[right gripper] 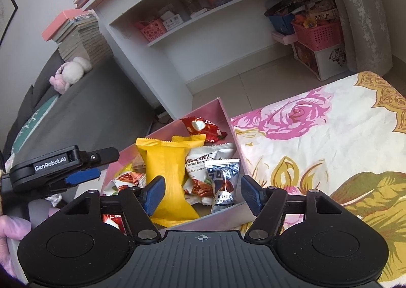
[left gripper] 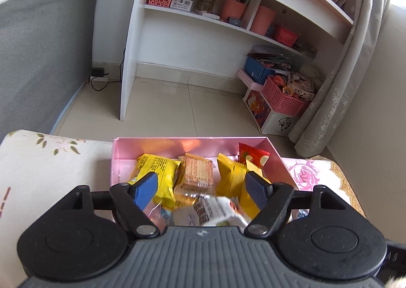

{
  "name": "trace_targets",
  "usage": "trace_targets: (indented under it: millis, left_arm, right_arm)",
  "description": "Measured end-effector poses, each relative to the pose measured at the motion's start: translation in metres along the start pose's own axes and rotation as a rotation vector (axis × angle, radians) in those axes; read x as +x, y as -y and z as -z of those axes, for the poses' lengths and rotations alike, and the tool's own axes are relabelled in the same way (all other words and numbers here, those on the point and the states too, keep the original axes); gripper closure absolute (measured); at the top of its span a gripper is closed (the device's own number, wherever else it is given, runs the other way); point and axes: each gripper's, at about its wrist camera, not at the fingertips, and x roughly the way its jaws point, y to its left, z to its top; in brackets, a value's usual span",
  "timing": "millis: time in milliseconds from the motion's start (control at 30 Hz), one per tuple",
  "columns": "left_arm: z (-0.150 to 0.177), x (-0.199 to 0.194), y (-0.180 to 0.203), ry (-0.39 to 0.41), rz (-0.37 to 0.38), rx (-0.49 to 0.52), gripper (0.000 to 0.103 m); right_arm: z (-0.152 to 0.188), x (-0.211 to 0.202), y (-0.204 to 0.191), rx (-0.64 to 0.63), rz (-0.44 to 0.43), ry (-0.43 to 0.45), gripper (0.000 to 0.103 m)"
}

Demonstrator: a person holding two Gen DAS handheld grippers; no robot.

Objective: Organize snacks

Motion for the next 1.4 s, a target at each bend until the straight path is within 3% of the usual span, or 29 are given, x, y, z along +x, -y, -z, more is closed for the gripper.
trace_targets:
  millis: [200,333,500,700,900,1033,1200,1400]
  left_arm:
    - [0.019,-0.035,0.001,-0.002,-0.051,0.043,0.015]
    - [0.031,-0.051,0.004,-0.014,-0.089,0.065,0.006]
    - [0.051,-0.072,0.006,-0.029,-0.132,0.062,0.000]
    - [0.076,-0.089,0.012,-0.081,-0.209,0.080,0.000]
    - [0.103,-0.110,0.014,-0.104,-0.286,0.049,0.000]
    - [0.117,-0.115,0.017,-0.140,-0.310,0.026,0.000]
    - [0.127,-0.126,0.033,-0.114,-0.347,0.073,0.000]
    - [0.130,-0.126,0.032,-0.111,-0.356,0.039,0.000]
  right_arm:
    - [-0.002,-0.031,-0.001,0.015,0.034,0.037,0.017]
    - [0.001,-0.049,-0.004,0.029,0.054,0.034,0.012]
    - [0.013,-0.069,-0.021,-0.070,0.123,0.011,0.010]
    - [0.035,-0.088,-0.042,-0.151,0.164,-0.030,0.005]
    - [0.061,-0.100,-0.053,-0.172,0.203,-0.053,0.003]
    - [0.080,-0.101,-0.066,-0.254,0.266,-0.073,0.003]
    - [0.094,-0.108,-0.077,-0.285,0.280,-0.084,0.002]
    - [0.100,-0.105,-0.079,-0.299,0.287,-0.105,0.002]
